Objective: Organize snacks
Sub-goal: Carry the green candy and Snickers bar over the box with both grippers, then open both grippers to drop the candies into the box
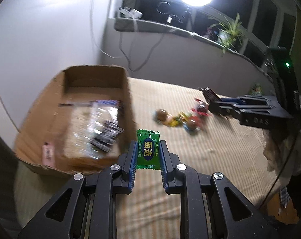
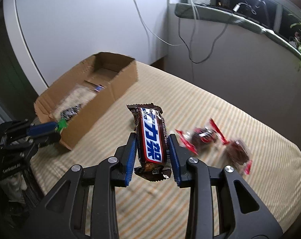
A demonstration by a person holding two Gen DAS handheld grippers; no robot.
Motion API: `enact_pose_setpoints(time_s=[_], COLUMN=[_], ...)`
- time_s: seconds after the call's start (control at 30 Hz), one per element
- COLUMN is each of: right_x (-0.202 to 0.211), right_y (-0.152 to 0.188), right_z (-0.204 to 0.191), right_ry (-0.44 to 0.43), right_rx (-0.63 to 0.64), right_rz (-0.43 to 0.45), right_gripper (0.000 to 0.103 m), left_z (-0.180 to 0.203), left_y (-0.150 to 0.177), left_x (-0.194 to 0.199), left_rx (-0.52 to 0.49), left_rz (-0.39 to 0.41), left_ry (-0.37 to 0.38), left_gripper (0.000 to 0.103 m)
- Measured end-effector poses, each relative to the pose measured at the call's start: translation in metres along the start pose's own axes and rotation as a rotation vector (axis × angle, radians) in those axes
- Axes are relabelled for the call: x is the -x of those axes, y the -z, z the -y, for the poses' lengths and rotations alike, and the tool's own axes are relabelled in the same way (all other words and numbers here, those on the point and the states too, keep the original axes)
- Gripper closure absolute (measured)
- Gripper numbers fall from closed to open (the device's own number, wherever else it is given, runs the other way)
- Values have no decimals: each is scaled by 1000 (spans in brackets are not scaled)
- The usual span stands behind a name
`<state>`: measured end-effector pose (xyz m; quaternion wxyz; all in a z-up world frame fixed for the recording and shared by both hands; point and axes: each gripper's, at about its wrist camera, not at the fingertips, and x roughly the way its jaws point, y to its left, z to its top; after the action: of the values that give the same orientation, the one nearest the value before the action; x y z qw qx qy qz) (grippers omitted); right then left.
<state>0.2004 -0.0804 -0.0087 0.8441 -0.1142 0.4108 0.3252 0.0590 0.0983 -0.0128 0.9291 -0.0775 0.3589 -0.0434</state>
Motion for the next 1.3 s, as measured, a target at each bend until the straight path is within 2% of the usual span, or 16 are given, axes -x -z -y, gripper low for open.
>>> enact_pose_setpoints(time_s=[0.23, 0.63, 0.97, 1.3], right_x=[-7, -34, -61, -83], right_y=[-18, -48, -68, -72], right_z=[-34, -81, -106, -116], right_ry=[-46, -112, -144, -161], right_rx=[42, 108, 129, 133], right_rz=[14, 5, -16, -49], right_gripper=[70, 70, 70, 70], left_z=[-35, -77, -87, -94], left_y=[-7, -19, -23, -25], left_x=[8, 3, 0, -3], left_rx=[50, 81, 89, 100], left_rz=[41, 58, 60, 55], left_ry=[-73, -185, -209, -220], left_gripper=[83, 84, 84, 83])
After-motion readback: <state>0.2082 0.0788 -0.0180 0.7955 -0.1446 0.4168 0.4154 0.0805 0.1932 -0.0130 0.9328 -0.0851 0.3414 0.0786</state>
